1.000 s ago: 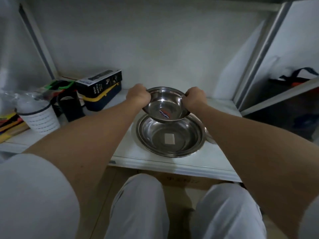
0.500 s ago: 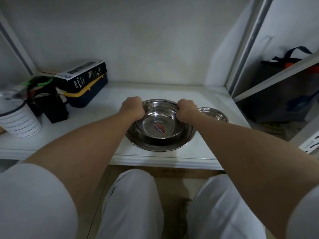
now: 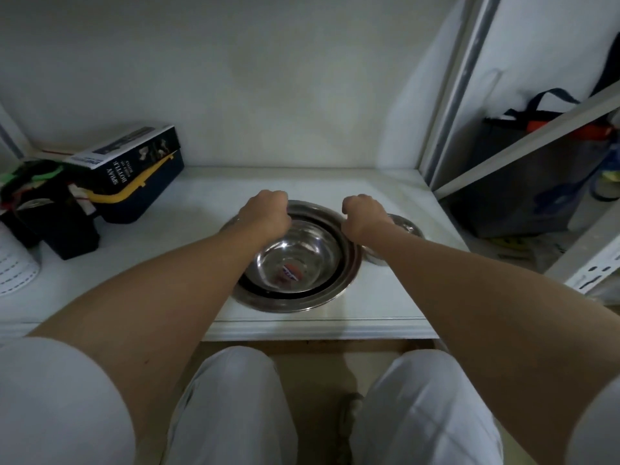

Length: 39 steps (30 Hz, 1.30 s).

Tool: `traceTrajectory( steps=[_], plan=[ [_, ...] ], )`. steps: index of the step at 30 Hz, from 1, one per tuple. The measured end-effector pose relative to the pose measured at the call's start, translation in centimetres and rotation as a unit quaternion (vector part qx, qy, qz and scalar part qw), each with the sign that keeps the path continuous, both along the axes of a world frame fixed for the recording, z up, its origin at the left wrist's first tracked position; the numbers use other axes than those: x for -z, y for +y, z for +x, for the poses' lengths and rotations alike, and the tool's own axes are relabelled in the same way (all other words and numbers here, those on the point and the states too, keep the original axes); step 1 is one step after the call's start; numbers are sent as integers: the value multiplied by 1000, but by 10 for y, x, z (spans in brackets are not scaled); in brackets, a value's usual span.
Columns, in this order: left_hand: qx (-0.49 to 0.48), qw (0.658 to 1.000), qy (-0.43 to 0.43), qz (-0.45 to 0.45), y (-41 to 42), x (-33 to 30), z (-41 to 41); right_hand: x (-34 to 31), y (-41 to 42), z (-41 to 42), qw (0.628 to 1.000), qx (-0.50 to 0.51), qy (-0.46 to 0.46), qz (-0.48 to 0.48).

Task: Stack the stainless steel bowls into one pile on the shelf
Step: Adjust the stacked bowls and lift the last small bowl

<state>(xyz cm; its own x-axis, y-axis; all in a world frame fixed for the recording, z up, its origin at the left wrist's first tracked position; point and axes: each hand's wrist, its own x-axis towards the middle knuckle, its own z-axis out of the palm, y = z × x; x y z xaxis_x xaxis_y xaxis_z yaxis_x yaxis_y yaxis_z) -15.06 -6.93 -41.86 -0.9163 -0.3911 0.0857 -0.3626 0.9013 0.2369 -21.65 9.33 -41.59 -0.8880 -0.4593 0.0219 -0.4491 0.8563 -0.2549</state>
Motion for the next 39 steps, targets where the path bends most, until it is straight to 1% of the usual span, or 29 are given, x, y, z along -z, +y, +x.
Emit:
traceTrajectory(
  steps=[2, 5, 7, 9, 11, 13, 15, 17, 19, 22, 24, 28, 32, 36, 39],
  plan=[
    [19, 999, 35, 36, 19, -3, -18, 1, 21, -13, 999, 45, -7, -23],
    [56, 996, 64, 26, 55, -2, -47, 8, 54, -32, 993, 109, -11, -47],
    [77, 995, 61, 21, 79, 2, -66, 15, 72, -44, 987, 145, -11, -61],
    [100, 994, 33, 4, 97, 10, -83, 20, 86, -52, 982, 172, -19, -70],
    [111, 993, -15, -26, 107, 20, -97, 26, 98, -60, 979, 185, -36, -74],
    [106, 991, -60, -57, 111, 30, -106, 31, 105, -64, 977, 191, -66, -70],
    [93, 991, -78, -53, 114, 36, -110, 39, 106, -68, 972, 195, -103, -78],
    [93, 993, -66, -31, 115, 41, -110, 46, 102, -70, 970, 195, -110, -94],
    [101, 994, -32, -10, 114, 41, -109, 47, 98, -72, 972, 193, -86, -103],
    [85, 995, 27, 45, 111, 28, -110, 33, 93, -72, 971, 196, -55, -124],
    [68, 994, 45, 71, 108, 12, -110, 17, 90, -71, 969, 200, -41, -142],
    [45, 994, 67, 78, 93, -16, -97, -13, 74, -60, 968, 186, -24, -169],
    [-1, 992, 92, 85, 55, -35, -63, -33, 40, -36, 975, 131, -12, -177],
    [-44, 988, 91, 117, 4, -43, -19, -40, -2, -4, 979, 79, -30, -187],
    [-57, 988, 79, 118, -23, -40, 13, -35, -29, 18, 983, 45, -45, -173]
  ],
)
